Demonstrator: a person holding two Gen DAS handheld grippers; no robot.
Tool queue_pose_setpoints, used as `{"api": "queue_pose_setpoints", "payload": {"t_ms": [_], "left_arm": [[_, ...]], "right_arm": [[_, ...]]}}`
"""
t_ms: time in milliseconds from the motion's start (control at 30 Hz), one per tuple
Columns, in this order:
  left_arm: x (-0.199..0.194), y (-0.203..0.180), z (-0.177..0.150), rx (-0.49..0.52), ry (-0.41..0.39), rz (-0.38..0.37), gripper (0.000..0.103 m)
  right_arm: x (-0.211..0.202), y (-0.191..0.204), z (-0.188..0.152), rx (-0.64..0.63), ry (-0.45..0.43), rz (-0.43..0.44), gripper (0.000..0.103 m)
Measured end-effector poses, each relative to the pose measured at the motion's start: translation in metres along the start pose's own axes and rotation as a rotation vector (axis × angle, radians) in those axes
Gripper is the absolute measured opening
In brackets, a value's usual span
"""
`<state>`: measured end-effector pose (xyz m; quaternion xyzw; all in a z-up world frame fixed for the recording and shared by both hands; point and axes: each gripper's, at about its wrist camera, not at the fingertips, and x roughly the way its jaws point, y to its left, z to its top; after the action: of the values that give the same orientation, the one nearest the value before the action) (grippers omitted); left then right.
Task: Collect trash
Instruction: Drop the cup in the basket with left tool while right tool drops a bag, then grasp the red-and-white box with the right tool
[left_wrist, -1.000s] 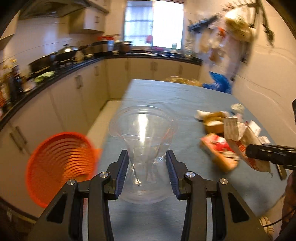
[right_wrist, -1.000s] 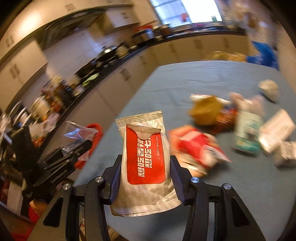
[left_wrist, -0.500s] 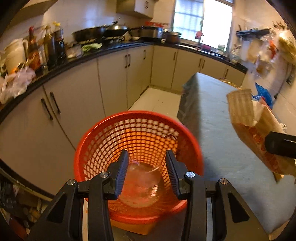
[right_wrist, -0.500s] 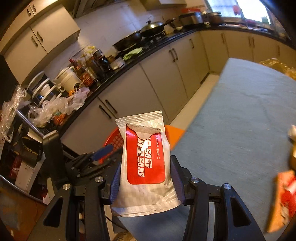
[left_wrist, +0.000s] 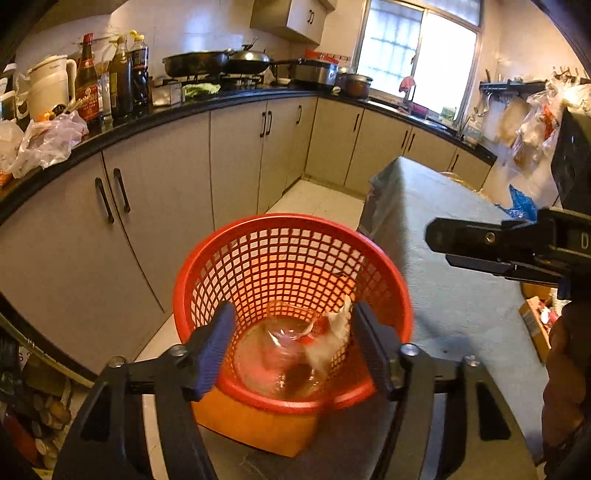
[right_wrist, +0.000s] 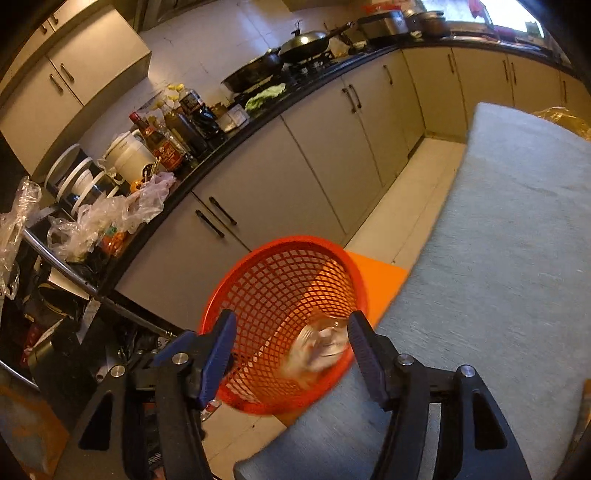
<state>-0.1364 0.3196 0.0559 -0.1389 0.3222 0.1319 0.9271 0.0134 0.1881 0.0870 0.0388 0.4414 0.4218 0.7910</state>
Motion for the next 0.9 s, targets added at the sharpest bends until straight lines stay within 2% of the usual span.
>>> {"api": "queue_pose_setpoints", "payload": {"t_ms": [200,367,567,700,767,900], "left_arm": [[-0.02,-0.034,0.0,0.054,-0.039,-0.07,0.071],[-0.022,-0.082,-0.004,0.132,-0.031,-0.128,0.072],[-0.014,-0.138,-0.019,0.213,0.014,-0.198,0.073],[-0.004,-0.173,-0.029,0.264,0.052,-0.242,0.073],[-0.002,-0.186,-0.035,0.287,0.063,-0.262,0.073],[0.004,-0.209,-0.042,0.328,0.09,-0.291,0.073]], "right_arm": [[-0.056,-0.017,-0.029,-0.023,-0.078,-0.044,0.071],[-0.11,-0.05,-0.056,0.028,-0.144,-0.072,0.071],[-0.175,-0.104,-0.089,0.098,-0.22,-0.204,0.071],[-0.202,-0.138,-0.105,0.113,-0.236,-0.317,0.071],[-0.208,-0.155,-0.111,0.1,-0.215,-0.381,0.073],[-0.2,-0.177,-0.111,0.068,-0.166,-0.405,0.076]]}}
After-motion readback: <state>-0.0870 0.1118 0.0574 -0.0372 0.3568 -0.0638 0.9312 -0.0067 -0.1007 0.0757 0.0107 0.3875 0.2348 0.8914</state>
